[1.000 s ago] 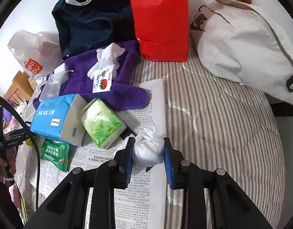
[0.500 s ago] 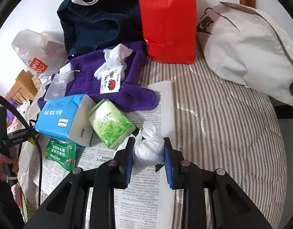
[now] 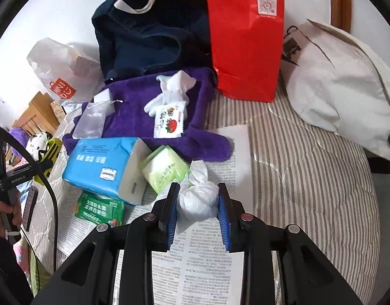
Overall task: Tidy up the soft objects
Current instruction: 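Carry the yellow pouch and white cloth toward the purple towel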
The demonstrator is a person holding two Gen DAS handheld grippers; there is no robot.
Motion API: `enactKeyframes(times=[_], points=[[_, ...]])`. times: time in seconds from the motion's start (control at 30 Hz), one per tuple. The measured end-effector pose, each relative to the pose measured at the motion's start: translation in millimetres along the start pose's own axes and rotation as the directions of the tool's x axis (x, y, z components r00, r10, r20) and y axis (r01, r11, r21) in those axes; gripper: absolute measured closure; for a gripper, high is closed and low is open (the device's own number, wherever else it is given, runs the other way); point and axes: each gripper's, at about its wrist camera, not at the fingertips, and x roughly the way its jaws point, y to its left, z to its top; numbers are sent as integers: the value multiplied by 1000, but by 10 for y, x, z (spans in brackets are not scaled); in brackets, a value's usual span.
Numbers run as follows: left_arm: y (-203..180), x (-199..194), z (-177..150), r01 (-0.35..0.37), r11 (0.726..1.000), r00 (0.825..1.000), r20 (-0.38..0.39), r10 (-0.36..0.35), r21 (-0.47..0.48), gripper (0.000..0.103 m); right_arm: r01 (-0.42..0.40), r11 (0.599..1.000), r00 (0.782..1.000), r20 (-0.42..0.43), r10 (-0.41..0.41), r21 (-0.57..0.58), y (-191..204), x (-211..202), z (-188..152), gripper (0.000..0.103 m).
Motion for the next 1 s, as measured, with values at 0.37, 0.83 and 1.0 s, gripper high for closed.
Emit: enactKeyframes(times=[0.37, 0.83, 1.0], points=[[-66, -124, 142, 12, 1000, 1000, 28, -12, 12, 52, -23, 1000, 1000, 14, 23, -9, 91, -39, 124, 74], [-204, -130, 361, 38, 998, 999, 36, -39, 41, 52, -65, 996, 998, 9, 66, -62, 403, 89, 407, 74], [-232, -93, 468, 54, 997, 998, 39, -56, 50, 52, -77, 995, 997, 24, 78, -69, 517, 160, 560, 74]])
